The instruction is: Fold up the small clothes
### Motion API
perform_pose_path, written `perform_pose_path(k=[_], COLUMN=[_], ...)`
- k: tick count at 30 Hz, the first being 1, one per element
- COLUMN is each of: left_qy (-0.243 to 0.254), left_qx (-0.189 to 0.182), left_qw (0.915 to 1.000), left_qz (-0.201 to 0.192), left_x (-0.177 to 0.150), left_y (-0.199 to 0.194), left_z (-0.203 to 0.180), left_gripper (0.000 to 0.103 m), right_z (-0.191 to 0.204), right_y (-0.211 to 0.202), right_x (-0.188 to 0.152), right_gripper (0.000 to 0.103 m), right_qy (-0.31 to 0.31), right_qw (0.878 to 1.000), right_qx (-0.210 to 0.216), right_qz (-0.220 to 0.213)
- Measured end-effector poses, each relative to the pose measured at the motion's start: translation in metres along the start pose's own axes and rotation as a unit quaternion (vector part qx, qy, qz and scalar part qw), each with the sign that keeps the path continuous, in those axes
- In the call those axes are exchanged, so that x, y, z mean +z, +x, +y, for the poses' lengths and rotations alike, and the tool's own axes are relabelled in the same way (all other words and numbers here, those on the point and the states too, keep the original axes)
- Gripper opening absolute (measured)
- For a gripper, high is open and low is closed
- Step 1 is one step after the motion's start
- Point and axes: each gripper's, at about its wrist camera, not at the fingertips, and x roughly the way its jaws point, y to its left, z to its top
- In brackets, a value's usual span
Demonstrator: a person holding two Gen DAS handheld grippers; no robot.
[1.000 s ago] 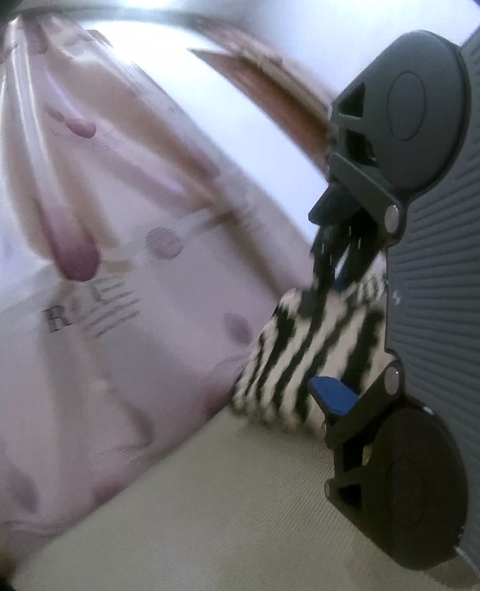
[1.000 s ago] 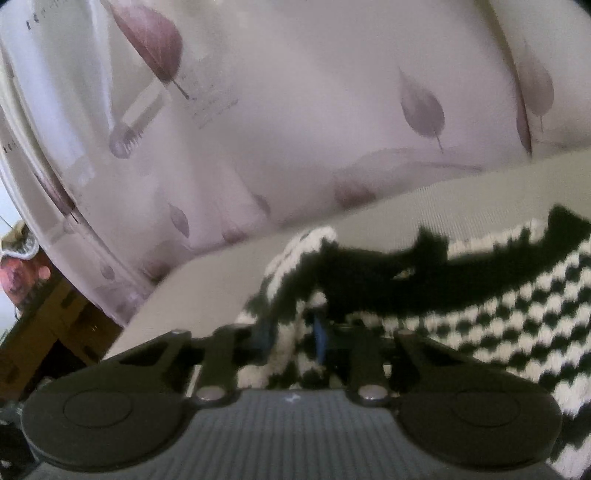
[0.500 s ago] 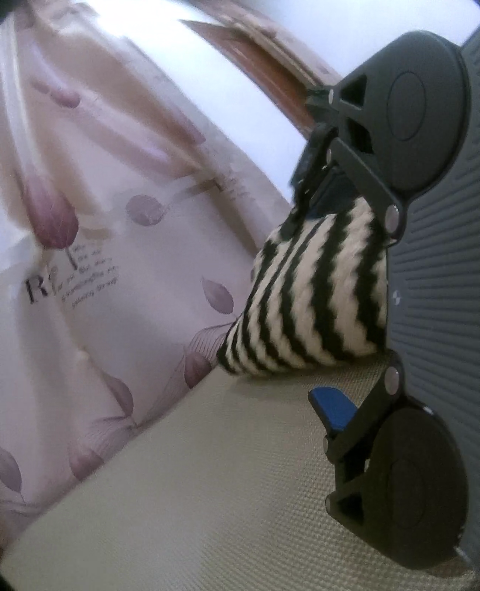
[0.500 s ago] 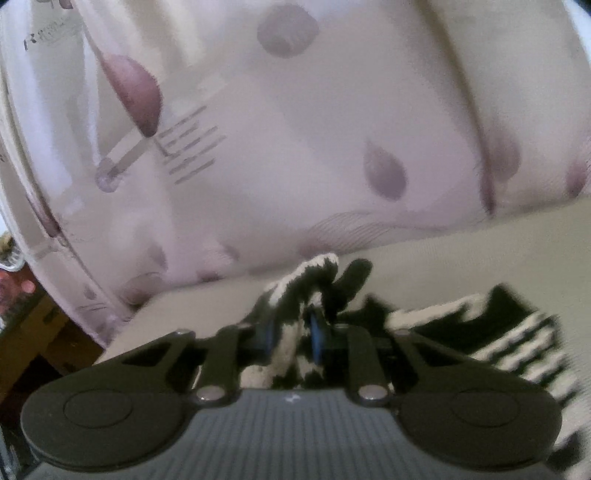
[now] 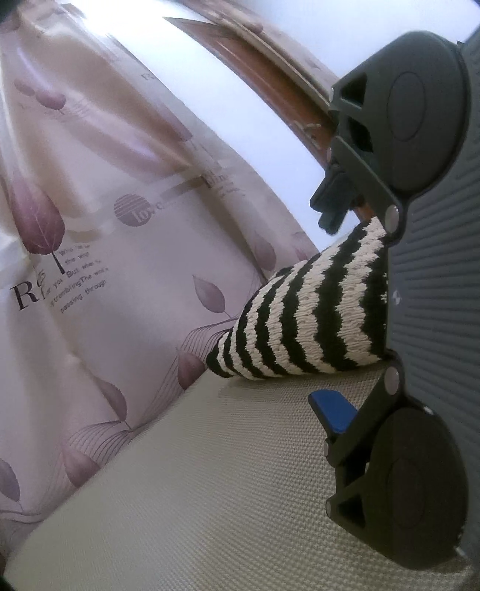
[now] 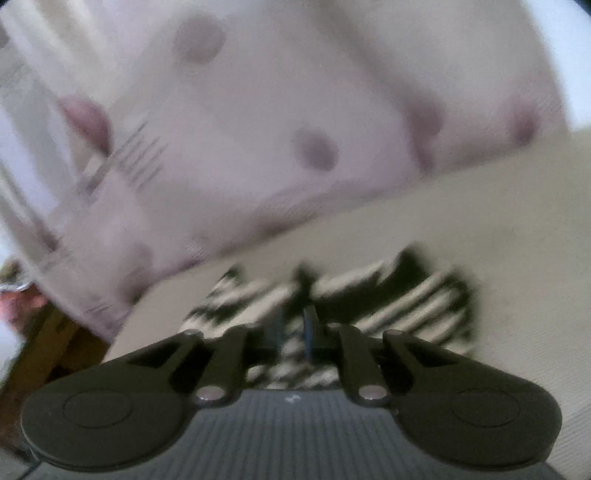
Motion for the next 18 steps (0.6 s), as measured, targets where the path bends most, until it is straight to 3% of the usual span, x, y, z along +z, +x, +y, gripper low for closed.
perform_pose_path(k=[3, 5, 6, 7, 9, 11, 12, 13, 15, 17, 18], left_qy=[-0.006, -0.013, -0.014, -0.011, -0.002, 0.012, 0.019, 0.026, 0.034, 0.033, 0.030], left_qx=[0.006, 0.010, 0.011, 0.012, 0.013, 0.014, 0.016, 0.017, 0.017, 0.017, 0.016], left_qw=[1.0000, 0.9998, 0.9998, 0.9998, 0.9998, 0.9996, 0.9995, 0.9992, 0.9989, 0.9990, 0.9991], left_qz=[0.003, 0.008, 0.009, 0.011, 0.014, 0.020, 0.021, 0.023, 0.026, 0.025, 0.025], left_x=[0.000, 0.000, 0.000, 0.000, -0.001, -0.003, -0.004, -0.005, -0.006, -0.006, -0.006], left_y=[0.003, 0.005, 0.006, 0.007, 0.008, 0.010, 0.011, 0.012, 0.012, 0.012, 0.012], left_z=[0.002, 0.005, 0.006, 0.005, 0.003, 0.000, -0.002, -0.004, -0.006, -0.005, -0.004], left_gripper=[0.102, 0.102, 0.102, 0.102, 0.102, 0.102, 0.102, 0.102, 0.102, 0.102, 0.102], right_z=[0.004, 0.007, 0.009, 0.008, 0.008, 0.012, 0.016, 0.020, 0.031, 0.042, 0.043], right_y=[0.020, 0.034, 0.040, 0.047, 0.053, 0.057, 0.059, 0.061, 0.058, 0.038, 0.025], right_x=[-0.014, -0.022, -0.026, -0.029, -0.036, -0.037, -0.038, -0.038, -0.037, -0.033, -0.028], right_gripper=[0.016, 0.040, 0.067, 0.083, 0.083, 0.080, 0.053, 0.020, 0.018, 0.008, 0.008], right_qy=[0.033, 0.044, 0.050, 0.062, 0.087, 0.084, 0.067, 0.052, 0.013, -0.044, -0.055], right_qw=[0.999, 0.997, 0.997, 0.996, 0.994, 0.994, 0.996, 0.997, 1.000, 0.999, 0.998], right_qx=[0.039, 0.052, 0.051, 0.052, 0.066, 0.070, 0.057, 0.043, 0.018, -0.005, -0.015], right_qz=[0.015, 0.024, 0.026, 0.028, 0.022, 0.015, 0.014, 0.022, 0.020, -0.009, -0.021])
